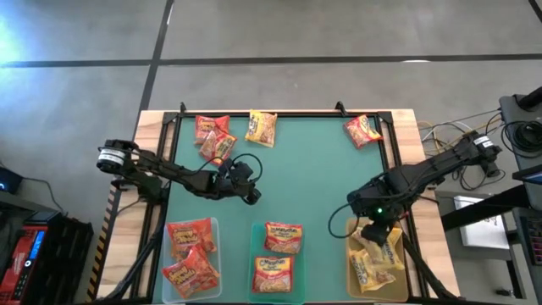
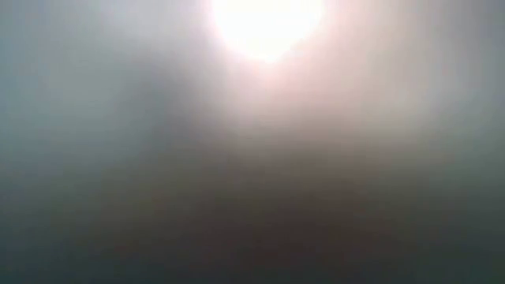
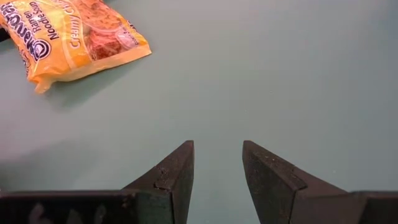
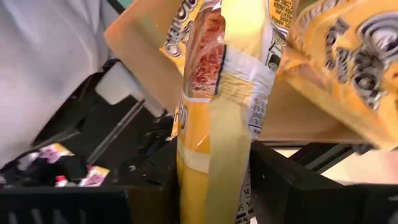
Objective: Sort Maruchan noodles
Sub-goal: Put the yellow noodle pack into the orange bin, then put the red noodle pack into the green bin
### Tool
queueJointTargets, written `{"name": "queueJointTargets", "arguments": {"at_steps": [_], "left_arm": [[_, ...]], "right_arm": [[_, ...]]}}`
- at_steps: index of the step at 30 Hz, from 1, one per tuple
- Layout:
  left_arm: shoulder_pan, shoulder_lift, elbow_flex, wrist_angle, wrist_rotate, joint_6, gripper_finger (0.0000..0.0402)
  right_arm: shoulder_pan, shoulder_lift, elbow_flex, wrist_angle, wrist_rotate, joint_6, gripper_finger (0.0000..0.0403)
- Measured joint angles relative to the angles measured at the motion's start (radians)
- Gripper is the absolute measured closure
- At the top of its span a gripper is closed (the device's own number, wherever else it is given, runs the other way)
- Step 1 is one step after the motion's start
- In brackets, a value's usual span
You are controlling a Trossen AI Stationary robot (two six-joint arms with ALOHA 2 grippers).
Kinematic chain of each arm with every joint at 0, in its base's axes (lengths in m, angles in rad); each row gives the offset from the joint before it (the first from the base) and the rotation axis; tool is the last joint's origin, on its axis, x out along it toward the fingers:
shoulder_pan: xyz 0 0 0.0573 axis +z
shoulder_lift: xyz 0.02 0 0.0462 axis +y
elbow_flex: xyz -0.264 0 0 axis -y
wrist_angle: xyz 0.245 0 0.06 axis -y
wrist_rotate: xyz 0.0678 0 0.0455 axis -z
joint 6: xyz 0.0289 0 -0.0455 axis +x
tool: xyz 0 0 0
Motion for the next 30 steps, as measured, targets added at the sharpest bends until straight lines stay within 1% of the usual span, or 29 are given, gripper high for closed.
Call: {"name": "queueJointTargets", "arguments": {"at_steps": [3,5,7,10,13,18,20,25,28,30], "left_arm": [[0.000,0.000,0.000,-0.001,0.000,0.000,0.0280],[0.000,0.000,0.000,-0.002,0.000,0.000,0.0280],[0.000,0.000,0.000,-0.002,0.000,0.000,0.0280],[0.000,0.000,0.000,-0.005,0.000,0.000,0.0280],[0.000,0.000,0.000,-0.006,0.000,0.005,0.0280],[0.000,0.018,0.000,-0.012,0.000,0.007,0.0280],[0.000,0.032,0.000,-0.012,0.000,0.007,0.0280],[0.000,0.054,0.003,-0.011,0.000,0.005,0.0280],[0.000,0.051,0.019,-0.005,-0.001,0.015,0.0280],[0.000,0.050,0.036,-0.004,-0.006,0.049,0.0280]], "right_arm": [[0.010,0.021,0.000,-0.002,0.034,-0.043,0.0253],[0.011,0.033,0.000,-0.002,0.038,-0.055,0.0244],[0.010,0.041,0.000,-0.002,0.007,-0.045,0.0237],[0.009,0.044,0.000,-0.002,-0.084,-0.004,0.0230],[0.009,0.033,0.000,-0.002,-0.145,0.057,0.0228],[0.009,0.010,0.000,-0.002,-0.165,0.100,0.0228],[0.009,0.004,0.000,-0.002,-0.125,0.078,0.0227],[-0.021,0.003,0.000,0.011,0.072,-0.036,0.0227],[-0.078,0.007,0.000,0.071,0.112,-0.046,0.0227],[-0.119,0.007,0.000,0.132,0.164,-0.100,0.0227]]}}
